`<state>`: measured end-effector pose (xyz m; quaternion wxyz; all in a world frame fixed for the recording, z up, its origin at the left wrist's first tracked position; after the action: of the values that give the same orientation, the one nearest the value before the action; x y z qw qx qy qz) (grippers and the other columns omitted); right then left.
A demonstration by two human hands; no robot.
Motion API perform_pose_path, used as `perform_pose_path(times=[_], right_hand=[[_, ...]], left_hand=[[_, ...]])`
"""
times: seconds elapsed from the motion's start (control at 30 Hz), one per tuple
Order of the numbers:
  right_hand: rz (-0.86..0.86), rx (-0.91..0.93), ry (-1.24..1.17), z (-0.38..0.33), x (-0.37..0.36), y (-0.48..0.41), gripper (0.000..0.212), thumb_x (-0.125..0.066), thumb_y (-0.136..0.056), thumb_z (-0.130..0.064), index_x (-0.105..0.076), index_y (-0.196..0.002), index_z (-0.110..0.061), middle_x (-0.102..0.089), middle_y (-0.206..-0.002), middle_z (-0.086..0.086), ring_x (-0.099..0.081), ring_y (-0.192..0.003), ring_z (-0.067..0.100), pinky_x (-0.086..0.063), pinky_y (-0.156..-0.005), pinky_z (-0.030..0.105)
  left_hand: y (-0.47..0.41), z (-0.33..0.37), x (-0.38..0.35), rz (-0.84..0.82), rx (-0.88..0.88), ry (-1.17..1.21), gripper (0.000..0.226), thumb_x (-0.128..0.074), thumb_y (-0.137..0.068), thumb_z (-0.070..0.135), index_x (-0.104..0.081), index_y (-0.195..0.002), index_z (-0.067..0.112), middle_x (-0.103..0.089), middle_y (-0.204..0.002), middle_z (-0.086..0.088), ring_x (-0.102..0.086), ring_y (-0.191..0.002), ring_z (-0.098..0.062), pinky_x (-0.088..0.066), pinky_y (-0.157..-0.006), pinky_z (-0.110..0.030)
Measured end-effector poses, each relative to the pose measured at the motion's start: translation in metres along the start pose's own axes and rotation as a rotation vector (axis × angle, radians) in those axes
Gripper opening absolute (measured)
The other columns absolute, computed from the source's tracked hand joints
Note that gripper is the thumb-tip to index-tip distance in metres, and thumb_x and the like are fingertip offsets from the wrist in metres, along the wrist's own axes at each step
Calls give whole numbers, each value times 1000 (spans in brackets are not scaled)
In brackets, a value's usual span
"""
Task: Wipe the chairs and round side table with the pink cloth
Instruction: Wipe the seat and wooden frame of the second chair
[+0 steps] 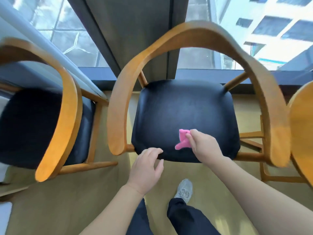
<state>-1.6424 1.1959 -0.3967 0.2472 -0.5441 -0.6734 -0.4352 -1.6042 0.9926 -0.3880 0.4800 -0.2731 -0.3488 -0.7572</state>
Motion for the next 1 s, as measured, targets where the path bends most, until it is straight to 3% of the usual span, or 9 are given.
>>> perform_pose_path(times=[0.07, 0.27, 0.37, 0.43, 0.47, 0.57, 0.7, 0.9, 1.0], right_hand=[[-91, 68, -72, -39, 26, 24, 21, -43, -99, -33, -41, -83, -19, -58, -83, -4, -53, -80, 25, -36, -69, 34], [-311, 76, -317, -99, 75, 73, 11, -41, -93, -28, -46, -89, -37, -60, -93, -15, -57, -86, 5, -50, -79, 33], [-437, 135, -279, -121, 88, 74, 33, -44, -73, -25, -47, -103, -35, -62, -98, -12, -65, -80, 14, -57, -67, 43], [-463, 175, -244, -135, 88, 67, 32, -45, -71, -18, -48, -101, -29, -59, -91, -8, -60, -59, 14, -51, -47, 39], [-457, 203, -213, -143, 88, 62, 27, -45, -72, -14, -48, -97, -26, -57, -87, -7, -56, -58, 12, -49, -47, 37], [-421, 288, -64, -161, 79, 45, 17, -43, -72, -13, -46, -87, -21, -51, -85, -4, -50, -77, 16, -49, -70, 37], [-474, 219, -38, -181, 49, 24, 17, -39, -74, -9, -48, -84, -19, -57, -78, -3, -48, -72, 20, -43, -66, 34], [-542, 247, -50, -235, -6, -11, 32, -38, -78, -29, -59, -99, -16, -57, -93, 0, -55, -85, 20, -48, -82, 36], [-584, 242, -38, -249, -38, -34, 35, -39, -86, -11, -57, -115, -20, -65, -103, 1, -60, -91, 21, -52, -82, 41]], left_hand=[[8, 28, 22, 7, -10, 34, 36, -53, -94, 33, -53, -128, 24, -50, -123, 18, -43, -117, 2, -31, -101, -13], [33, 80, 77, 47, -28, 213, 18, -62, -87, 36, -61, -104, 31, -54, -99, 23, -51, -99, 0, -43, -86, -18], [42, 83, 95, 50, -17, 289, 8, -63, -86, 29, -59, -89, 36, -57, -89, 18, -54, -90, -5, -46, -78, -21], [45, 73, 103, 66, 44, 372, 7, -62, -87, 24, -61, -85, 31, -59, -86, 13, -56, -86, -7, -48, -76, -25], [46, 66, 107, 70, 62, 398, 6, -61, -88, 23, -62, -85, 28, -60, -86, 12, -57, -85, -8, -49, -76, -26], [48, 45, 120, 77, 57, 401, 9, -61, -89, 20, -62, -83, 26, -59, -85, 12, -57, -83, -8, -49, -74, -24], [45, 9, 140, 86, 62, 375, 10, -60, -90, 23, -60, -81, 28, -57, -83, 13, -56, -82, -9, -48, -73, -25], [40, -62, 162, 102, 165, 310, 9, -57, -92, 31, -60, -85, 26, -57, -84, 13, -54, -80, -5, -49, -73, -30], [38, -93, 168, 141, 260, 300, 6, -58, -92, 27, -62, -91, 23, -56, -87, 12, -54, -82, -3, -49, -75, -28]])
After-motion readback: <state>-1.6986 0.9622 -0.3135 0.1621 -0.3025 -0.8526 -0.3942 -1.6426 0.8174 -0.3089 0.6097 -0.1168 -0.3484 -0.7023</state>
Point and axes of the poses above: each hand's wrist, its own y-axis away from the middle knuckle, its own x-axis out of the back of the hand, z = x × y, the point moved 6 cm from there along -y, towards the middle knuckle
